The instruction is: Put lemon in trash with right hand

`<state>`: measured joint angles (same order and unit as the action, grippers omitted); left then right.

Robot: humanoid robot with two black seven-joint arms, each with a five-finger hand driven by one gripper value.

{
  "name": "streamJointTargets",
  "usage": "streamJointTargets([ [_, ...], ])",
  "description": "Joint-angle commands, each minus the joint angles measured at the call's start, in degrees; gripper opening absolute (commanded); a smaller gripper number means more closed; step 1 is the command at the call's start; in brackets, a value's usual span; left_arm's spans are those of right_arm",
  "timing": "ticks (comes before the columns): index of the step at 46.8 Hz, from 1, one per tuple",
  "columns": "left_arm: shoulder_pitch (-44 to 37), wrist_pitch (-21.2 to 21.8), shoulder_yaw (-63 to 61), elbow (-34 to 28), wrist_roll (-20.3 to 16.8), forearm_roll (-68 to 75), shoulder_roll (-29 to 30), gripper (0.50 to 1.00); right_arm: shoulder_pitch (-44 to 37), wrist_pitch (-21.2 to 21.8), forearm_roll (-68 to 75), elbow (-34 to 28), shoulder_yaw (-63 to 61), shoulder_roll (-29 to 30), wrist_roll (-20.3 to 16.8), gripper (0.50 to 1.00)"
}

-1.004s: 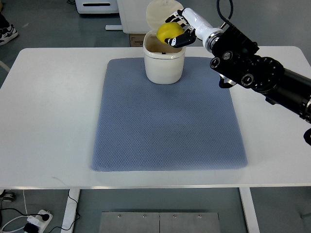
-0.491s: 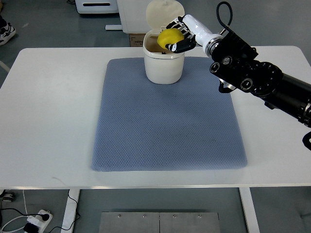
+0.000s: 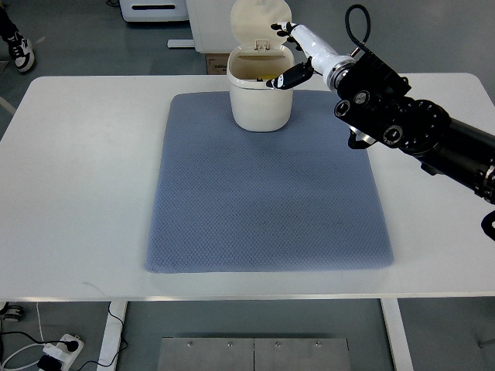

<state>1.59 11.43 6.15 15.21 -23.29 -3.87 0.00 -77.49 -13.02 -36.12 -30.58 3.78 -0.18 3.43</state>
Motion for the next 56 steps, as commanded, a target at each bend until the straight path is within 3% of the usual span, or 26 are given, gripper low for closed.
streamJointTargets([
  [1,0.1,0.0,0.0,0.0,0.0,0.0,0.0,1.0,-0.1,0.1,0.1,-0.1,0.0,-0.1,-0.1,0.931],
  [15,0.0,0.0,0.0,0.0,0.0,0.0,0.0,1.0,-0.2,1.2,1.0,-1.1,-1.1,-2.8,-0.1,0.947],
  [21,0.0,0.0,0.0,0.0,0.0,0.0,0.0,1.0,0.1,3.8,1.1,-1.5,-3.3,-5.2,-0.1,0.958],
  [32,0.0,0.0,0.0,0.0,0.0,0.0,0.0,1.0,4.1,7.1,1.1,-1.8,-14.6,-9.4,-0.1,0.964],
  [56,0.0,0.0,0.0,0.0,0.0,0.0,0.0,1.0,15.3,7.2,16.7,-3.6,-38.4,-13.7,1.0,0.987],
])
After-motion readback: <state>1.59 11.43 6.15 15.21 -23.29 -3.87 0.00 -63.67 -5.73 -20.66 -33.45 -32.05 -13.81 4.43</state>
